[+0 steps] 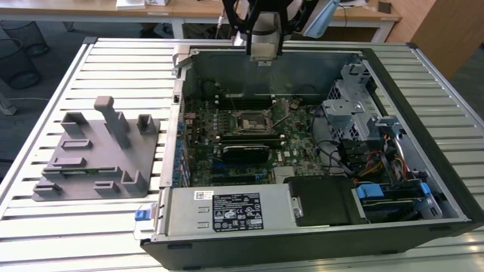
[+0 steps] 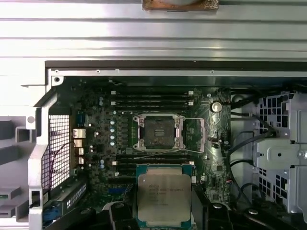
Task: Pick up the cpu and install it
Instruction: 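Place the cpu into insertion slot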
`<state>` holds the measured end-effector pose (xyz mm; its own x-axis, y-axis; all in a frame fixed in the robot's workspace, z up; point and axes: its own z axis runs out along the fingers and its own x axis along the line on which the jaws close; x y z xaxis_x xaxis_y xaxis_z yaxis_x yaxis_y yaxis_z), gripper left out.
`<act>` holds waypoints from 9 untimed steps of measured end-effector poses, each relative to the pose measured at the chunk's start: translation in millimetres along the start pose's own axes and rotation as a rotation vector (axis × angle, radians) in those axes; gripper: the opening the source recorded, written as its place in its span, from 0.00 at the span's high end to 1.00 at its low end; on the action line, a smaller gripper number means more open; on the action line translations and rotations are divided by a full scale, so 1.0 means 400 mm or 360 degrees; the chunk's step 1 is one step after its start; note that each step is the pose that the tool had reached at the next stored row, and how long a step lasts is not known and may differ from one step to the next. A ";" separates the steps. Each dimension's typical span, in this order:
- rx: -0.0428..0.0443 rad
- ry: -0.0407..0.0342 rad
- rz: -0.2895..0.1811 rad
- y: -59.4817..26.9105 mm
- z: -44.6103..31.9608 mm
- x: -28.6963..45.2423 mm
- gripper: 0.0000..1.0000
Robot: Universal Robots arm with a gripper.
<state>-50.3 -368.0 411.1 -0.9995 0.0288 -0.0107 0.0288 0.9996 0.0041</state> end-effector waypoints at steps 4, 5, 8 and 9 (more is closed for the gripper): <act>0.0002 0.0000 0.0102 0.000 0.002 0.000 0.46; 0.0003 0.0000 0.0130 0.000 0.002 0.000 0.46; 0.0005 -0.0001 0.0205 0.000 0.003 0.000 0.46; 0.0006 -0.0001 0.0226 0.000 0.003 0.000 0.46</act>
<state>-50.3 -368.0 410.0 -0.9853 0.1702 -0.0108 0.1702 0.9854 0.0019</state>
